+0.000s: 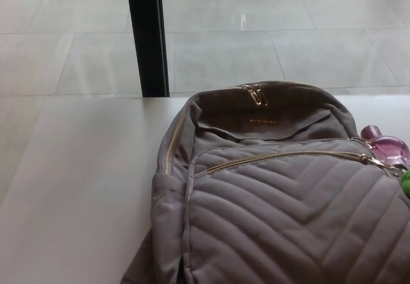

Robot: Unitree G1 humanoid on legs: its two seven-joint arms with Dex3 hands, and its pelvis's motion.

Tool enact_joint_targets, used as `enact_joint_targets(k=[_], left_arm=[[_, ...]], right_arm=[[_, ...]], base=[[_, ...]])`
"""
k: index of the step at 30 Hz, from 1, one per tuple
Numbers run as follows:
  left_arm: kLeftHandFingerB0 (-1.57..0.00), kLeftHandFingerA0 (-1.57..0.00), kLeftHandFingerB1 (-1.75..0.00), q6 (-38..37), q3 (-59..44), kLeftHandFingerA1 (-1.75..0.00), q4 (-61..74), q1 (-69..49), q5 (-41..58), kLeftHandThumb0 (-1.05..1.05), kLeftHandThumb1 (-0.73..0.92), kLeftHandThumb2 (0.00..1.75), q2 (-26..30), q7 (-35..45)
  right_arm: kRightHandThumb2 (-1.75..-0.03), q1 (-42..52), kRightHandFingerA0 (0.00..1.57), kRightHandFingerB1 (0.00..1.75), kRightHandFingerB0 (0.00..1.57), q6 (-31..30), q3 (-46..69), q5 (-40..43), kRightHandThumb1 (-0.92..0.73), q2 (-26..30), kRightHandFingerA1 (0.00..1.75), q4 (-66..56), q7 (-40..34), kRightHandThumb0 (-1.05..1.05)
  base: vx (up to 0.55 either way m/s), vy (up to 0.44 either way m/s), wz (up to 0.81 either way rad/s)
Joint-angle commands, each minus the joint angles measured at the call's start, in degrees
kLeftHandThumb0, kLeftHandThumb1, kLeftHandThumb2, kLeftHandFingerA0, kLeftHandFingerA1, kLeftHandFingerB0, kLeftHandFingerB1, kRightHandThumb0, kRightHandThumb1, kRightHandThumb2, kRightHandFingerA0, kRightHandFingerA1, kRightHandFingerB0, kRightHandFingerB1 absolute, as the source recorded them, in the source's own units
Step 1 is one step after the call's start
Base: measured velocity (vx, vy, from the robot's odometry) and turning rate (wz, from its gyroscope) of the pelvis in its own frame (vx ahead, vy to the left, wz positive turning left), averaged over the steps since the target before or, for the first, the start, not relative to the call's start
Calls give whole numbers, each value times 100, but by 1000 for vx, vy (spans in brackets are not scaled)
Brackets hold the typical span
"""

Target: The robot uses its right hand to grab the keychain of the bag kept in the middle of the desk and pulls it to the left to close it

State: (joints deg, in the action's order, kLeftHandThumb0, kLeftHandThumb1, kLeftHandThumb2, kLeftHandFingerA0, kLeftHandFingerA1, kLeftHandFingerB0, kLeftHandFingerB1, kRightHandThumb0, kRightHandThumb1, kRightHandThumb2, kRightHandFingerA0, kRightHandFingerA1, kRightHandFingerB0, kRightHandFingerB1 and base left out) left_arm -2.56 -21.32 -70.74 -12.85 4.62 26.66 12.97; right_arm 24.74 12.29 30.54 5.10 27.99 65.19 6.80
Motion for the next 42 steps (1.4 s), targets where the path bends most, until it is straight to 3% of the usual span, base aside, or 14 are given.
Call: enact_joint_targets(k=[1,7,8,11,12,14,15,17,25,26,27,29,41,42], left_arm=[[-59,-61,-84,-36,-80,-94,-179,-1,181,-50,27,84,204,450],[-52,-63,-78,-78,81,-91,-228,79,21,-51,32,83,190,334],[-51,-64,-77,-78,97,-90,-231,83,11,-51,33,84,189,330],[-54,-64,-79,-100,122,-90,-239,77,22,-52,33,83,206,493],[-53,-63,-79,-102,93,-90,-254,93,62,-53,32,83,217,578],[-57,-61,-81,-26,-32,-90,-246,104,200,-52,30,83,218,664],[-54,-60,-79,4,-44,-89,-248,117,202,-54,32,85,213,595],[-43,-62,-84,3,-131,-102,-266,184,270,-58,45,70,175,483],[-49,-72,-85,-272,-441,-99,-49,375,587,-80,39,96,59,469],[-45,-65,-92,-374,-446,-107,5,398,599,-79,55,65,34,532],[-46,-66,-92,-392,-438,-107,38,380,600,-79,54,65,22,594],[-56,-72,-86,-405,-401,-98,1,387,546,-78,38,96,5,556],[-55,-72,-84,-309,-309,-98,38,334,341,-75,38,97,43,463],[-55,-72,-83,-297,-284,-97,27,336,307,-76,38,96,55,471]], right_arm=[[-89,-487,28,53,4,-521,1020,1246,-54,406,67,211,502,-69],[-92,-1062,3,33,0,-907,1827,1802,-50,787,59,-82,728,-73],[-63,-1124,2,34,1,-939,1874,1806,-71,823,64,-123,742,-73],[-61,-1421,7,36,0,-1141,2047,1924,-71,967,62,-628,765,-70],[-94,-1573,11,35,0,-1180,2067,1908,-55,1028,59,-759,745,-72],[-61,-1780,15,38,0,-1217,2155,2045,-70,1047,63,-1225,897,-72],[-94,-1715,20,36,2,-1147,2092,2091,-57,921,63,-1974,990,-83],[-60,-1739,41,46,18,-1143,1865,2171,-67,685,54,-3551,999,-75],[-58,-1265,40,30,26,-977,1184,2261,-60,208,45,-6188,1312,-63],[-58,-1087,41,29,25,-610,881,1800,-58,236,44,-6723,1302,-68],[-83,-1060,34,41,15,-273,751,1599,-48,236,55,-6755,1427,-67],[-58,-912,43,28,21,-352,507,1462,-60,196,41,-7173,1454,-59],[-83,-927,35,42,18,-379,-475,691,-47,672,58,-6944,1858,-64],[-58,-930,41,30,25,-374,-528,634,-60,717,51,-6884,1851,-62]], base=[[0,0,0],[0,0,0],[0,0,0],[0,0,0],[0,0,0],[0,0,0],[0,0,0],[0,0,0],[0,0,0],[0,0,0],[0,0,0],[0,0,0],[0,0,0],[0,0,0]])
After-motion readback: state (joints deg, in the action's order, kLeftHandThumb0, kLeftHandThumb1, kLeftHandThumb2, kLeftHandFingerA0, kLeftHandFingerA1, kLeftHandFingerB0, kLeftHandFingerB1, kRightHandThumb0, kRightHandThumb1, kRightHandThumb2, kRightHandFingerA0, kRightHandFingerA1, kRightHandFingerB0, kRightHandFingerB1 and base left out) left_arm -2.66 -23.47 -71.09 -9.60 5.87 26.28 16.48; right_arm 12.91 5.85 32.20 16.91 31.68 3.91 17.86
